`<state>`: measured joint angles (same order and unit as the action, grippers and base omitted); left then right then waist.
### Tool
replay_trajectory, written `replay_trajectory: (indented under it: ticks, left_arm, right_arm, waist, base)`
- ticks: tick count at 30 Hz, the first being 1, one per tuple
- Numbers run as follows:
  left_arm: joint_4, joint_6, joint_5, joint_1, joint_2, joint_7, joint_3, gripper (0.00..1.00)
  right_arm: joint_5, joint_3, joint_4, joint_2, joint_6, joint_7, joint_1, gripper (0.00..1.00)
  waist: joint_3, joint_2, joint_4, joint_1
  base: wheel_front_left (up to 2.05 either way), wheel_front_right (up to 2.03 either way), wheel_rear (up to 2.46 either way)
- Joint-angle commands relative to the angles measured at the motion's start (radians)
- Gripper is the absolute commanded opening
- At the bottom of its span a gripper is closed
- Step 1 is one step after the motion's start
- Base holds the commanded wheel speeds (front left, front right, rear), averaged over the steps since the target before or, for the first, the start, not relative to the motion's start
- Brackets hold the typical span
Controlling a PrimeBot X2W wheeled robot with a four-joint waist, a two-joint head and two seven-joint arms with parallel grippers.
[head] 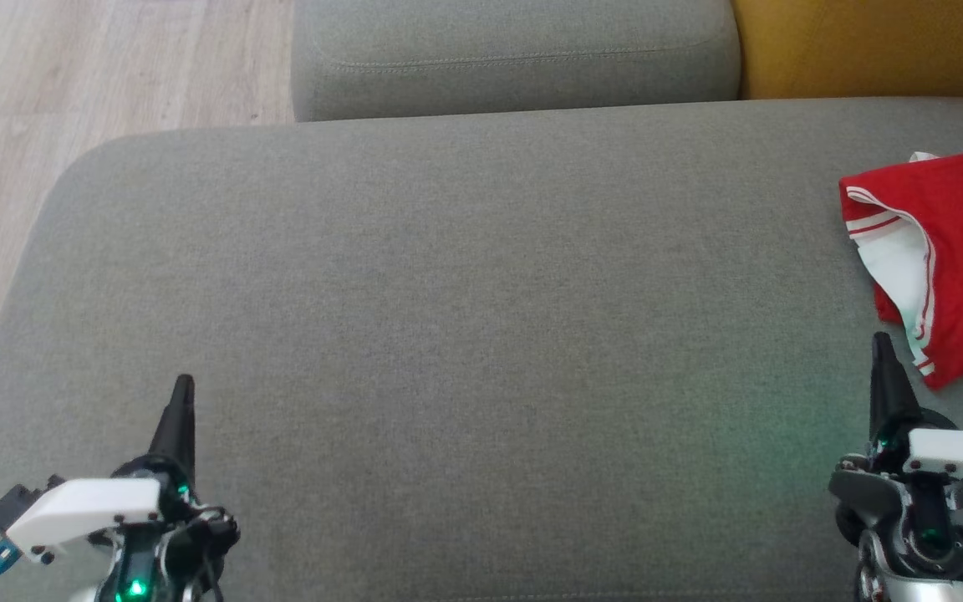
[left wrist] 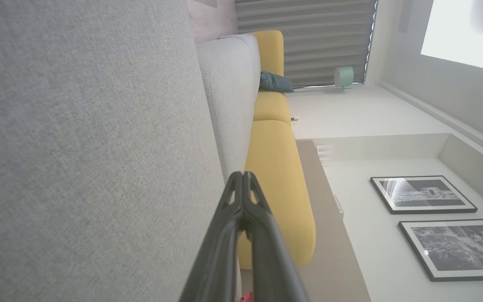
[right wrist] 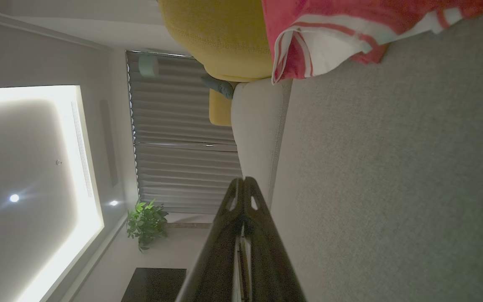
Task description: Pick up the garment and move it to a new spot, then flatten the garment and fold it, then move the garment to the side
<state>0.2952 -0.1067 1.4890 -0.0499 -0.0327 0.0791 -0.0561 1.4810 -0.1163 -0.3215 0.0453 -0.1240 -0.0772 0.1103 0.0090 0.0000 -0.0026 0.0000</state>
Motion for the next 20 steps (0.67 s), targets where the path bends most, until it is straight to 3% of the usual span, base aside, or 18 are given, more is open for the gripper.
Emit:
replay_trajectory:
  ticks: [1,9,20]
  left_arm:
    - [-0.040,-0.010,0.039,-0.057,-0.017,0.013,-0.044,0.00]
    - [-0.049,-0.023,0.117,-0.058,-0.017,0.033,-0.057,0.00]
    - [-0.050,-0.024,0.120,-0.058,-0.018,0.034,-0.058,0.00]
  right_arm:
    - [0.043,0.012,0.051,0.005,-0.006,-0.015,0.012,0.00]
    - [0.125,0.003,0.076,0.005,-0.007,-0.035,-0.002,0.00]
    - [0.128,0.002,0.077,0.005,-0.007,-0.036,-0.002,0.00]
  waist:
    - [-0.001,0.0000,0.001,0.0000]
    - [-0.006,0.0000,0.003,0.0000]
    - [-0.006,0.0000,0.003,0.0000]
  base:
    - [0.00,0.00,0.00]
    - [0.00,0.00,0.00]
    - [0.00,0.00,0.00]
